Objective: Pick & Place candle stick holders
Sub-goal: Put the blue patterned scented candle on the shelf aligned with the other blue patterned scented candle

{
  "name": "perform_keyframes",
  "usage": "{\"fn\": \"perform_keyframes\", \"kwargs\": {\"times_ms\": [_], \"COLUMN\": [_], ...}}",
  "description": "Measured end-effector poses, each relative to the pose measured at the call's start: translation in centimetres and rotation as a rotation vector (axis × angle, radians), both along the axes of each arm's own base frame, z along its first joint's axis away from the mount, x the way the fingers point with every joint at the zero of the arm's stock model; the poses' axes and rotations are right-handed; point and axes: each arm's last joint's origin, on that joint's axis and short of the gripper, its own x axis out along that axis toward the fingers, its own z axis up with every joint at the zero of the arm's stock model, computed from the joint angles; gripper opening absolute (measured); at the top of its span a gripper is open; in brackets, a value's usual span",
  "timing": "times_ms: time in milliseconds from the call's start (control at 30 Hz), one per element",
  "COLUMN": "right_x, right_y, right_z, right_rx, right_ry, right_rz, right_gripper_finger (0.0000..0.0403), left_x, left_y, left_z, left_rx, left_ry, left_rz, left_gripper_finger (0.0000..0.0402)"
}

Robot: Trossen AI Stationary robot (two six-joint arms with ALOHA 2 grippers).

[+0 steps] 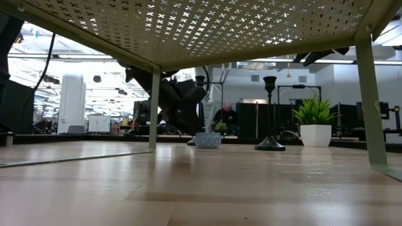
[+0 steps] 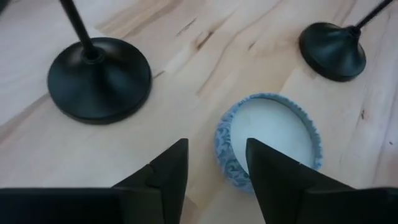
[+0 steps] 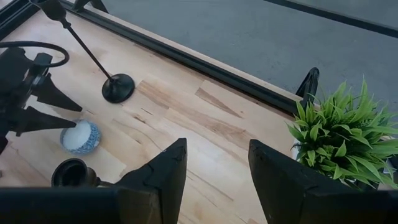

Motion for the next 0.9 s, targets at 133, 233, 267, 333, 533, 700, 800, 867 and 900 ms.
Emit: {"fn": "perform_keyframes", "kwargs": {"times_ms": [133, 233, 267, 333, 533, 700, 800, 867, 900], "right_x": [0.00, 0.00, 0.00, 0.00, 0.00, 0.00, 0.00, 0.00, 0.00], "right_y": [0.00, 0.00, 0.00, 0.00, 0.00, 0.00, 0.00, 0.00, 0.00], "right_z": [0.00, 0.00, 0.00, 0.00, 0.00, 0.00, 0.00, 0.00, 0.00], "right_rx": [0.000, 0.000, 0.000, -0.001, -0.001, -0.002, -0.004, -0.004, -0.004], "right_ry": [0.000, 0.000, 0.000, 0.001, 0.001, 0.003, 0.004, 0.004, 0.004], "right_rz": [0.000, 0.000, 0.001, 0.002, 0.002, 0.004, 0.005, 0.005, 0.005], "right_gripper_finger": [0.0163, 0.0163, 0.0163, 0.0163, 0.0163, 0.0163, 0.0163, 0.0163, 0.0163], "left_x": [-0.05, -0.08, -0.04, 0.02, 0.08, -0.13, -0.18, -0.20, -0.20], "left_y": [0.16, 0.17, 0.18, 0.18, 0.14, 0.07, 0.00, 0.00, 0.00], "left_z": [-0.01, -0.17, -0.33, -0.58, -0.60, -0.43, -0.53, -0.57, -0.57], "left_rx": [-0.011, -0.013, -0.015, -0.021, -0.053, -0.051, -0.061, -0.063, -0.063], "left_ry": [-0.003, 0.008, 0.013, 0.021, 0.012, 0.019, 0.029, 0.034, 0.034], "left_rz": [0.015, 0.015, 0.015, 0.011, 0.006, -0.001, -0.015, -0.015, -0.015], "left_gripper_finger": [0.0141, 0.0119, 0.0111, 0.0095, 0.0048, 0.0009, 0.0005, 0.0004, 0.0003]}}
